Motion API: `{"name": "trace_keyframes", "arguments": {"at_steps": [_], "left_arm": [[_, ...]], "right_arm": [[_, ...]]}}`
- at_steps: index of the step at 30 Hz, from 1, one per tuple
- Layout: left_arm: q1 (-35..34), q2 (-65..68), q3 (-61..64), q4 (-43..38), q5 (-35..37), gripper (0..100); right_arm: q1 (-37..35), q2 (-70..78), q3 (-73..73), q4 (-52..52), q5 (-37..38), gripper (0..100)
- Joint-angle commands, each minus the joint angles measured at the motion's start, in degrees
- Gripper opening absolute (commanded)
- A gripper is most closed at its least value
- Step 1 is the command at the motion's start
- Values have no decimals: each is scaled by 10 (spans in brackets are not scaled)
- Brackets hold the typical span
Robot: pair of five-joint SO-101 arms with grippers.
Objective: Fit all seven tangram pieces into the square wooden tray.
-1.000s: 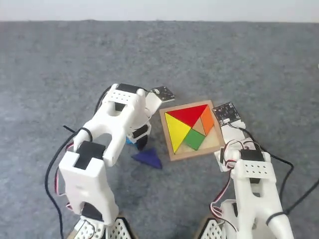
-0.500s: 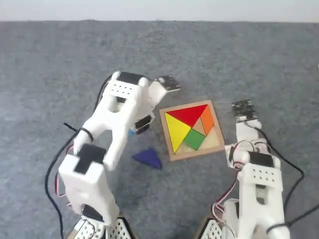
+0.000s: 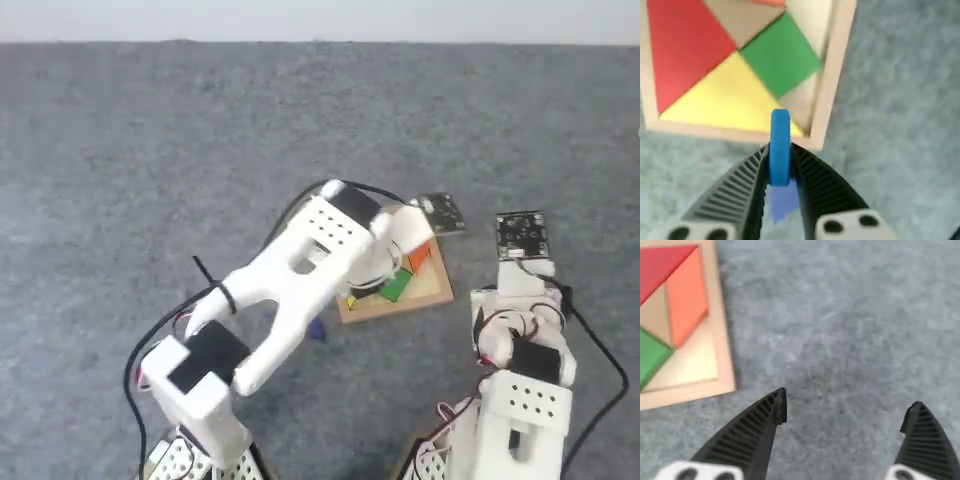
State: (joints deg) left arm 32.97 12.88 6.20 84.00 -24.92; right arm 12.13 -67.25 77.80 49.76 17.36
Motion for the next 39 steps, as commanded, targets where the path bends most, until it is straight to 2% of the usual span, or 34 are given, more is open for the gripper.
{"name": "trace_keyframes", "arguments": {"at_steps": [1,7,16,20,24,39], "left_arm": [[42,14,-5,-31,9,13],[62,39,-5,-53,18,13],[62,94,-5,-55,2,19],[59,94,-5,-55,2,83],[58,94,-6,-55,1,94],[-8,100,-73,-40,-22,94]], "right_arm": [[29,-15,-10,2,-11,361],[60,-15,-14,-3,-15,361],[58,-15,-14,-3,-15,361],[58,-15,-14,-3,-15,361],[58,-15,-14,-2,-15,361],[37,-15,-12,0,-15,361]]}}
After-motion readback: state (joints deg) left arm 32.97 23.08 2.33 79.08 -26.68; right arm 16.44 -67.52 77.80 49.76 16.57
